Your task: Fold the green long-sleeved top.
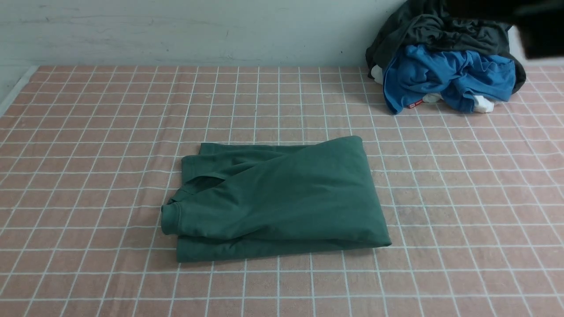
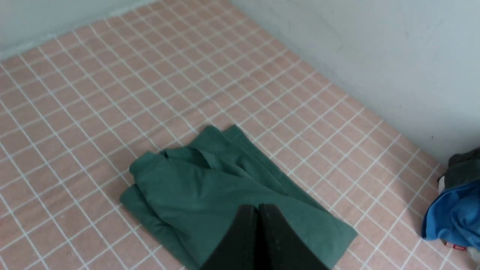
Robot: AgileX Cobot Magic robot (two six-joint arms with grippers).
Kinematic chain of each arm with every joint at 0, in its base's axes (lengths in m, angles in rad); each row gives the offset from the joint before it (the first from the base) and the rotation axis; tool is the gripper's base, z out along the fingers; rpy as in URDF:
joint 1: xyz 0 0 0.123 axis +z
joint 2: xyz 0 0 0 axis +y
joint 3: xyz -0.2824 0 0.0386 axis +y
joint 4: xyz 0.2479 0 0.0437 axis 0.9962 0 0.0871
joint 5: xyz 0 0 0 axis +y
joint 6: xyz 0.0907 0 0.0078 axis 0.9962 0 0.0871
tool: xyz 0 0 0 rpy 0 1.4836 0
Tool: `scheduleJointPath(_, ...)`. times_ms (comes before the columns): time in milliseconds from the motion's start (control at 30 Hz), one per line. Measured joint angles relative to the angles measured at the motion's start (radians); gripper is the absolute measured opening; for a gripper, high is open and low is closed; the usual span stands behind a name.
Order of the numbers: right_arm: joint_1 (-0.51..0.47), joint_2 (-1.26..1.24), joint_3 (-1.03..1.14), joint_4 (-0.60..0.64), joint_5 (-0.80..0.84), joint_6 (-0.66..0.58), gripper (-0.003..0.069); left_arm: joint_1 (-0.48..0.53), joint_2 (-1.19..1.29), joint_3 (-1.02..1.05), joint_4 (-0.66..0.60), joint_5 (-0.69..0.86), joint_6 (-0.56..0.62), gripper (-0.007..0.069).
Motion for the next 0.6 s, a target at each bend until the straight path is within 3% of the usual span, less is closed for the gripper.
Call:
scheduleJointPath(233, 0.000, -0.437, 0.438, -0.014, -0.316, 0.056, -0.0014, 0.000, -0.007, 0.027, 0.000, 0.000, -0.001, -0.0003)
scheduleJointPath(400, 0.000, -0.662, 0.595, -0.101, -0.386, 0.169, -0.0014, 0.000, -0.007, 0.039, 0.000, 0.000, -0.001, -0.0003)
scheduleJointPath(600, 0.000, -0.737, 0.651, -0.190, -0.384, 0.247, -0.0014, 0.000, -0.007, 0.039, 0.000, 0.000, -0.001, -0.0003)
